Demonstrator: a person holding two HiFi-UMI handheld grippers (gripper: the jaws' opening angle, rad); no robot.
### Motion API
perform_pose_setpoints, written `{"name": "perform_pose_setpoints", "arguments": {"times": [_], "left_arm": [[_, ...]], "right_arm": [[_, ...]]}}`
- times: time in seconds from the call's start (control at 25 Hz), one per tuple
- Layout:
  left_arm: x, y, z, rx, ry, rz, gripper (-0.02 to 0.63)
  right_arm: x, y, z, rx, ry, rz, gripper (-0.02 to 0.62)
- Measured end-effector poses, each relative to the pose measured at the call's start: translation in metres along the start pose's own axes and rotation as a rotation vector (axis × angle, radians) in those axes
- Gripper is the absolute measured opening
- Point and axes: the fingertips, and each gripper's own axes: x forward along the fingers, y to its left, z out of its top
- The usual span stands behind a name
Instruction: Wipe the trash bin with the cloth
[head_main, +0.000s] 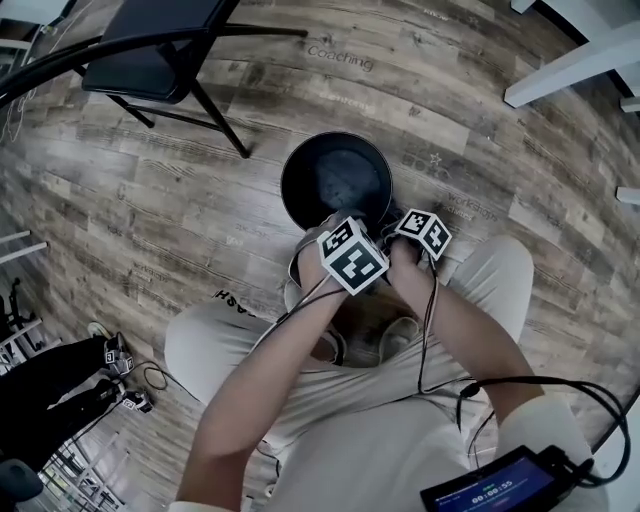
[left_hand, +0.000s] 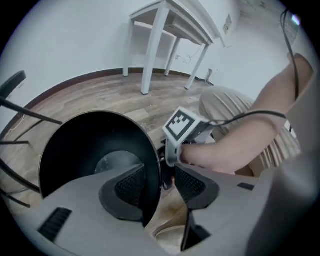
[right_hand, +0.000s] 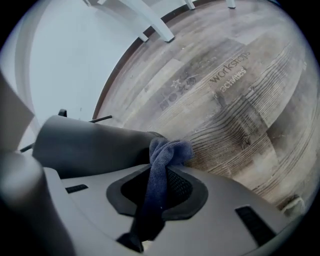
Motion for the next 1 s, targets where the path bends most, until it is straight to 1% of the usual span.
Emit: {"name": "perform_pose_setpoints", "arguments": {"times": [0.04,0.12,0.2,0.24,0.32,0.4,0.56,0.64,0.76,0.88,1.0], "left_arm": [[0.000,-0.001,-0.005,0.026,0.034,0.002,0.187],[0.001,-0.002,-0.020,0.072,0.118,0.012,0.189],[0.002,0.003,-0.039,0.117,0.203,0.040,0.187],[0.002,0.007,-0.047,0.137,0.234,0.060,0.187],[0.003,0.015,-0.056,0.156,0.258,0.094,0.177],[0.004,0.018,-0.058,0.152,0.252,0.110,0.102],[0.006,0.014,-0.054,0.178,0.248,0.125,0.075],[0.009,0.010,-0.049,0.179,0.229,0.120,0.063],[0.016,0.006,-0.039,0.169,0.178,0.105,0.035],[0.017,0.002,-0.029,0.118,0.124,0.078,0.020],[0.014,0.001,-0.023,0.077,0.099,0.065,0.020]], "right_arm": [[-0.013,0.010,-0.001,0.000,0.002,0.027,0.069],[-0.042,0.028,-0.006,0.013,0.009,0.086,0.069],[-0.070,0.043,-0.011,0.028,0.012,0.145,0.069],[-0.083,0.051,-0.012,0.035,0.010,0.174,0.069],[-0.105,0.062,-0.015,0.058,0.001,0.226,0.069],[-0.122,0.071,-0.017,0.087,-0.006,0.274,0.069],[-0.126,0.084,-0.022,0.119,-0.006,0.341,0.069],[-0.117,0.084,-0.020,0.132,-0.018,0.342,0.069],[-0.101,0.076,-0.014,0.180,-0.043,0.337,0.069],[-0.085,0.066,-0.011,0.240,-0.036,0.330,0.069],[-0.063,0.051,-0.012,0.266,-0.030,0.284,0.069]]}}
